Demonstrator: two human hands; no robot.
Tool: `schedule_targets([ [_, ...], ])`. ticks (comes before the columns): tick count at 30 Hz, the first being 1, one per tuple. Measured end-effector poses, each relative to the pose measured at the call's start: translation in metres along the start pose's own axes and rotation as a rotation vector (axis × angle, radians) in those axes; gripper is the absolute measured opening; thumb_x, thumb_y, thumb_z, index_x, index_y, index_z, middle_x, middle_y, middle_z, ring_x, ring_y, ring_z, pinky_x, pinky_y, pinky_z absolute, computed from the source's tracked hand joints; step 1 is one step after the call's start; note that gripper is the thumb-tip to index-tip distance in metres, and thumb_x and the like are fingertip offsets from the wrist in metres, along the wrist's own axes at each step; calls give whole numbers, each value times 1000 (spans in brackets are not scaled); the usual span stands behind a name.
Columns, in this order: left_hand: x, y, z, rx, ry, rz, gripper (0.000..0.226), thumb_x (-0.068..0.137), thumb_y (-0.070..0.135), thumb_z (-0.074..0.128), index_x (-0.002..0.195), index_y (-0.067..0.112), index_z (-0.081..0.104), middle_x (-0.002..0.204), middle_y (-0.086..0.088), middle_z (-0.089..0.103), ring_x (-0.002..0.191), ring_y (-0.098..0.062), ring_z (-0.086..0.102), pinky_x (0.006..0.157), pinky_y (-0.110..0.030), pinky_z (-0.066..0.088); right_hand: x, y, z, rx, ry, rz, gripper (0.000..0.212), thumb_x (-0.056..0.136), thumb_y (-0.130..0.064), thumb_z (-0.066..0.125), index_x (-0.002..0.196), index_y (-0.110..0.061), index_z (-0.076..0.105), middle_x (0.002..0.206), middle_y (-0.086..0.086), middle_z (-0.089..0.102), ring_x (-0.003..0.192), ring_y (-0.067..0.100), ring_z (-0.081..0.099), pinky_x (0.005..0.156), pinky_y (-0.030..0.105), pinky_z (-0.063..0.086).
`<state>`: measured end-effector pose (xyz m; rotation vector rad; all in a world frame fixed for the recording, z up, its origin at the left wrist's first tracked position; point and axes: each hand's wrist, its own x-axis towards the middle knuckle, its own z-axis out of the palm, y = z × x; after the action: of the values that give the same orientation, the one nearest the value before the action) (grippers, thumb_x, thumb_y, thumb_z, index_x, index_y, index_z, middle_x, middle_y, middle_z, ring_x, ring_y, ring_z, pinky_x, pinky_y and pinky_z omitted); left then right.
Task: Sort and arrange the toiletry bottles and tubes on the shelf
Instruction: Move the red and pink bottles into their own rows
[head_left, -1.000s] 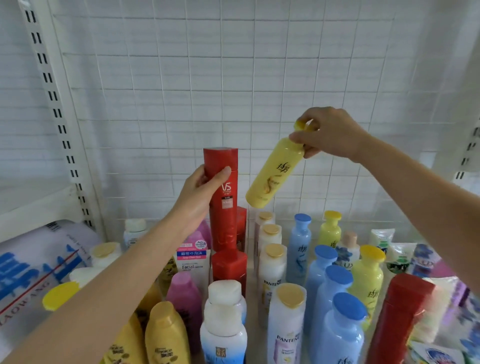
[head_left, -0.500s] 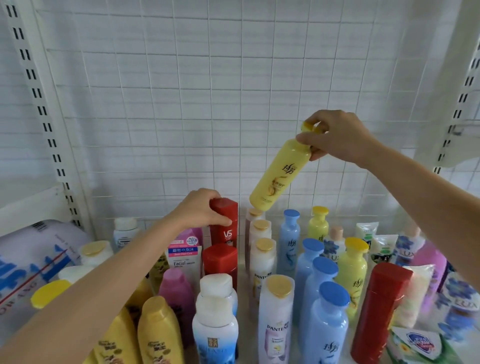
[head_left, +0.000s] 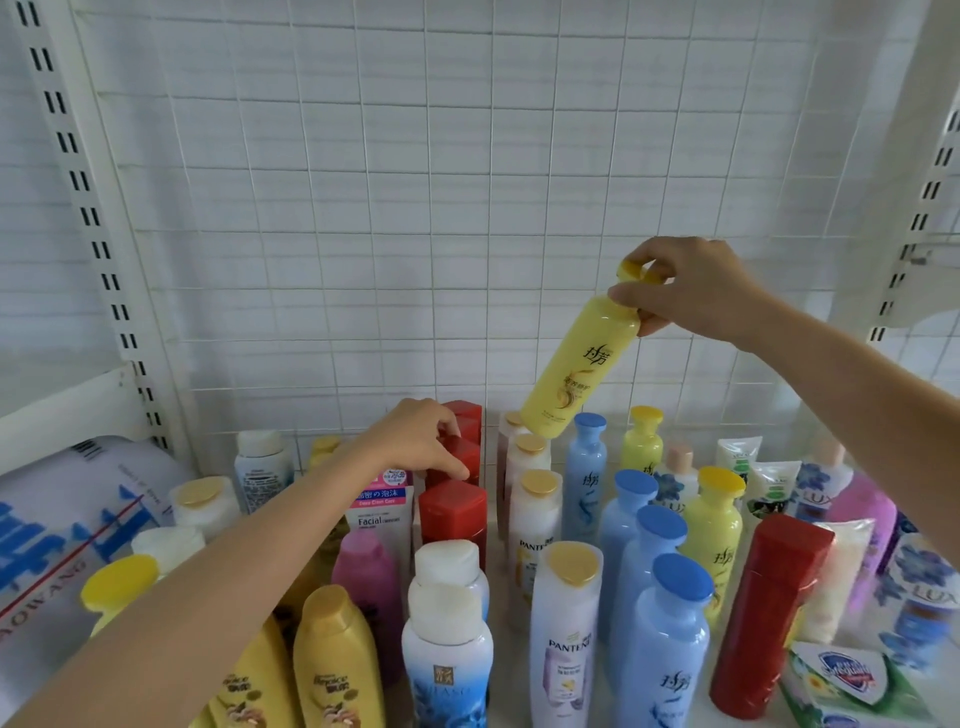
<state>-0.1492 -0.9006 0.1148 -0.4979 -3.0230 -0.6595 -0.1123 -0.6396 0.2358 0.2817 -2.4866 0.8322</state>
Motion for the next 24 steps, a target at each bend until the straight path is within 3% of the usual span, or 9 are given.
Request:
schedule_targets([
  [3,-1,-1,-3,-34,-2,-4,55,71,28,78,118,9,59,116,-14,59,83,-19,61,78,-33,57,-3,-2,0,-11,5,4,23,83,-31,66,102,-19,59,98,6,66,60,6,68,70,19,52],
  [7,-1,-3,-3,-56,-20,1,52,72,28,77,117,12,58,117,-10,57,81,-22,68,70,-29,58,-11,-8,0,-21,10,23,26,84,-29,65,105,-17,59,99,8,66,64,17,70,79,28,55],
  [12,0,-7,-10,-26,-50,34,51,73,32,76,117,17,56,122,-8,55,82,-14,56,65,-22,54,-21,-14,2,-51,39,53,29,84,-30,64,109,-16,58,100,7,65,64,13,68,72,19,50],
  [18,8,-1,-23,230,33,131,47,74,49,70,110,21,60,112,2,60,91,-11,50,76,-25,41,-38,-16,-6,-77,89,86,28,85,-29,64,109,-15,58,103,8,63,63,12,67,68,18,51],
  [24,16,37,-22,95,121,281,26,79,42,65,96,22,65,94,5,66,86,-11,59,74,-24,44,-56,-5,-31,-131,135,120,28,85,-28,64,109,-14,59,101,7,66,67,18,70,80,34,56],
])
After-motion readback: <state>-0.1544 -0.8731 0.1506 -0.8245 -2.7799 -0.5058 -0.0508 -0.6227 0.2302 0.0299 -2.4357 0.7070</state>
